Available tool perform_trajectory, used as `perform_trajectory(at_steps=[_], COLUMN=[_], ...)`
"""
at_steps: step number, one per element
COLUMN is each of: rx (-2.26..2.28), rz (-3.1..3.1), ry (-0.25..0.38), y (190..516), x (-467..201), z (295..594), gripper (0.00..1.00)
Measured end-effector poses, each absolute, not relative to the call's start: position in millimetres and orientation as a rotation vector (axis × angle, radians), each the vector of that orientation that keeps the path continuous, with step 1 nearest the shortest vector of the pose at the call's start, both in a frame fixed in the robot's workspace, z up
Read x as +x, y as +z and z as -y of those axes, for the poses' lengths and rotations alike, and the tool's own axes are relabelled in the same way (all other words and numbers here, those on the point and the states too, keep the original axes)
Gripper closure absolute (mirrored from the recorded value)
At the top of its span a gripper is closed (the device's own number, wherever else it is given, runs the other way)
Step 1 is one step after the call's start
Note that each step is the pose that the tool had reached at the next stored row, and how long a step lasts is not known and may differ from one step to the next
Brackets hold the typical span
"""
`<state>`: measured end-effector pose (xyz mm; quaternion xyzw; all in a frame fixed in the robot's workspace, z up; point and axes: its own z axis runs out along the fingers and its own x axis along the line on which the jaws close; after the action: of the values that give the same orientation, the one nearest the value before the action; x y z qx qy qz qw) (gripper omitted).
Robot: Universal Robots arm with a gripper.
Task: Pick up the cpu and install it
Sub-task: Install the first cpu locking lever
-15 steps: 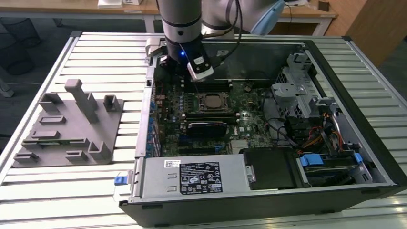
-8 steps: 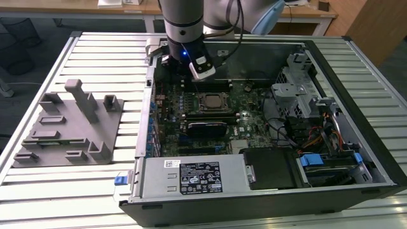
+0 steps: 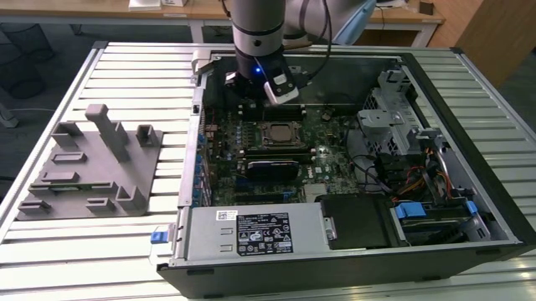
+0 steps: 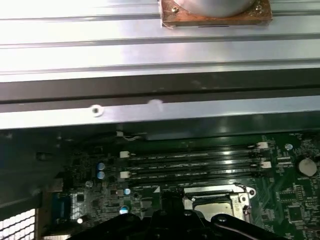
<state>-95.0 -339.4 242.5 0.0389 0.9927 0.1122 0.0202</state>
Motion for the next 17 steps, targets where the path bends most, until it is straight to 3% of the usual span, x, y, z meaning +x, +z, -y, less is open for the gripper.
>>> perform_trajectory(at_steps=[17], rx=[0.19], rz=[-3.047], ry=[0.345], y=[237.7], x=[-86.3], z=[339.3], gripper=[0.89])
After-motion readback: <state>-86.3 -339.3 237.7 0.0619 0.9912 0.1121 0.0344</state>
